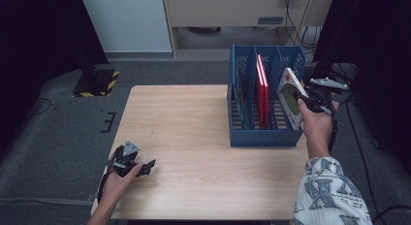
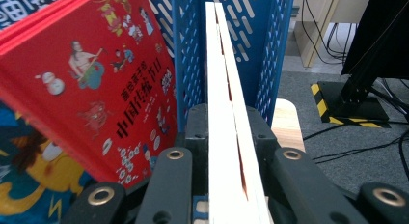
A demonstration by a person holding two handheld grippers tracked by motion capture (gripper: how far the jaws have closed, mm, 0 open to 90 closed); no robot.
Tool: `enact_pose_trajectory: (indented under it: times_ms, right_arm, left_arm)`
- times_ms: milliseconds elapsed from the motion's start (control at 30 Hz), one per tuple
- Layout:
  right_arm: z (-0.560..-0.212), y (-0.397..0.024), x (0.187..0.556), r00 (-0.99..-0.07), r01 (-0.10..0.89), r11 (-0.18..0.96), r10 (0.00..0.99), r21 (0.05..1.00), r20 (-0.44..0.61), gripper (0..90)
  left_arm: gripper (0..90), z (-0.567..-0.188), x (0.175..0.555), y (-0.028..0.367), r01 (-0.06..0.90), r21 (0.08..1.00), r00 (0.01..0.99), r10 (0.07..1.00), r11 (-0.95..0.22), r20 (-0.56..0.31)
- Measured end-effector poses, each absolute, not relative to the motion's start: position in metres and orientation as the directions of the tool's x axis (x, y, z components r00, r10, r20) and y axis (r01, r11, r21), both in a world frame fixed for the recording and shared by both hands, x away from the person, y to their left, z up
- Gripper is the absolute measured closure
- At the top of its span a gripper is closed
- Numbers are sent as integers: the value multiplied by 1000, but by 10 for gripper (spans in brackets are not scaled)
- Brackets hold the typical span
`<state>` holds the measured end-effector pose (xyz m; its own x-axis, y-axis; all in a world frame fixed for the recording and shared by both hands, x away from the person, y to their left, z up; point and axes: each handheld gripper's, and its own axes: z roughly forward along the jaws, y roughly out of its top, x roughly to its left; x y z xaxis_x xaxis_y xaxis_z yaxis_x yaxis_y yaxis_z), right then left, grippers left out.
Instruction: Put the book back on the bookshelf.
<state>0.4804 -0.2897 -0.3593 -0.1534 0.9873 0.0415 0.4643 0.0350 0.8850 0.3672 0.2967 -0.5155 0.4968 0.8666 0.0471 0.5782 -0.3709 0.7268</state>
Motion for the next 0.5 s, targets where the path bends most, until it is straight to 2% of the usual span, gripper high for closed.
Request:
enact_pose_trajectory:
  times_ms: [500]
  right_arm:
    - [-371, -282, 494, -141, 469, 50, 990, 882, 19, 765]
  left_arm:
    - [33, -515, 367, 297, 576, 727, 497, 866, -373, 50]
